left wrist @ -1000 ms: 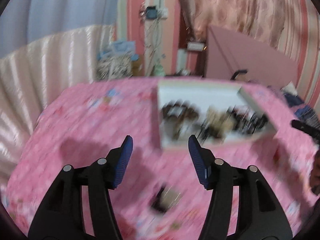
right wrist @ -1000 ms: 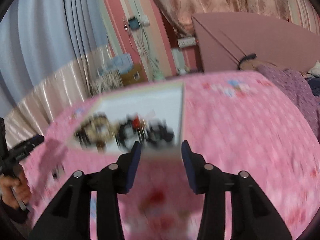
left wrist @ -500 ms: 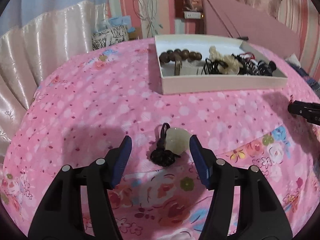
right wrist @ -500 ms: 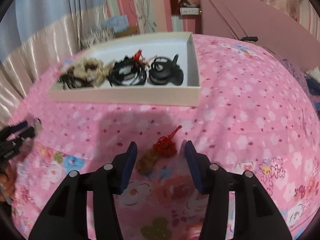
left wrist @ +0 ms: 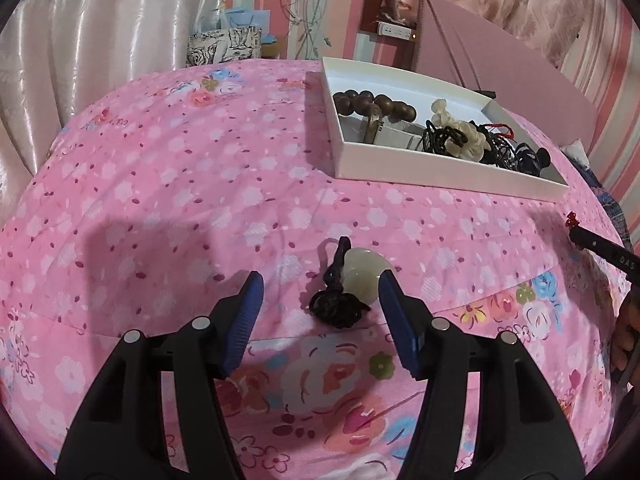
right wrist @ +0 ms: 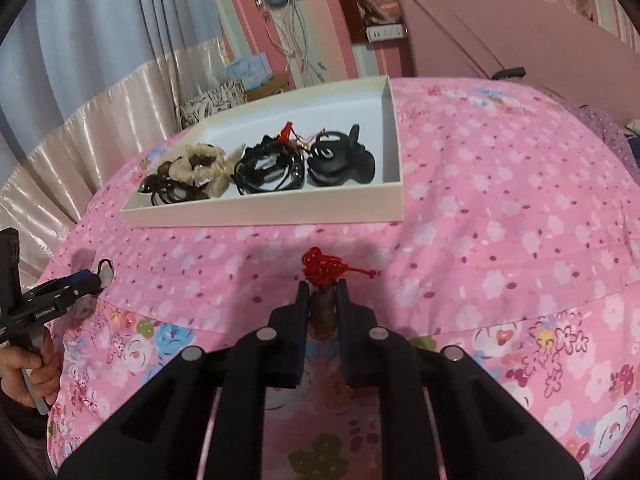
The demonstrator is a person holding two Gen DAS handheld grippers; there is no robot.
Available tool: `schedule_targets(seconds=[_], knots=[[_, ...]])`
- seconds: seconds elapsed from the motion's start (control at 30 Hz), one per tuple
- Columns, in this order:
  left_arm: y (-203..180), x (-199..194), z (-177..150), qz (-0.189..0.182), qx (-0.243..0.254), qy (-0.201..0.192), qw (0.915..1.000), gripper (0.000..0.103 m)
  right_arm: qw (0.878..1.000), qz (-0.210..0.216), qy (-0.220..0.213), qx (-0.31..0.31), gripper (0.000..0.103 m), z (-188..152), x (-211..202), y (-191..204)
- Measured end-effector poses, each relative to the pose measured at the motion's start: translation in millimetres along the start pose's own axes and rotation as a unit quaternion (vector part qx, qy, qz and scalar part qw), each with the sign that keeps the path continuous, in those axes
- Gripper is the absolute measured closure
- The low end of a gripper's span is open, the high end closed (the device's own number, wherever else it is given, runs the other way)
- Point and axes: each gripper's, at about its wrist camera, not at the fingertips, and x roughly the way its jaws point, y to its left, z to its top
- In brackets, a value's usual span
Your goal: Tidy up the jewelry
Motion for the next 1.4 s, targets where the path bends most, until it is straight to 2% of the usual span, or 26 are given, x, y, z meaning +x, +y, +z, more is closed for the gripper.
schedule_targets(seconds=[0.23,0.3,0.37,0.47,0.7,1.0,1.23,1.4], knots=[[-19,9,3,0.026,0.037,0.013,0.9989,0.043,1.0,0.008,0.003,0.013,0.09,2,1,-4],[-26,13,3,0.03,0.056,0.021,0.9977,0.053,1.0,0.013,0.003,0.016,0.09,2,1,-5],[-35,12,2,0.031,0.072,0.013,0.9968,0.073,1.0,0.015,0.002,0.02,0.09,2,1,-7],[-42,8,-1,0.026,0.092,0.001,0.9954,0.084,1.0,0.017,0.0,0.023,0.09,2,1,-8],[-39,-1,-2,0.009,0.083,-0.025,0.9962,0.085,1.0,0.01,-0.005,0.022,0.09,1,-1,-7],[-25,-14,-3,0.02,0.048,-0.06,0.9968,0.085,0.999,-0.026,-0.035,0.0,0.09,0,-13,1],[-24,-21,-4,0.032,0.045,-0.08,0.9952,0.085,0.996,-0.05,-0.071,-0.001,0.09,-1,-26,2],[-23,-22,-4,0.035,0.045,-0.085,0.9948,0.085,0.996,-0.056,-0.068,-0.016,0.09,0,-25,6]])
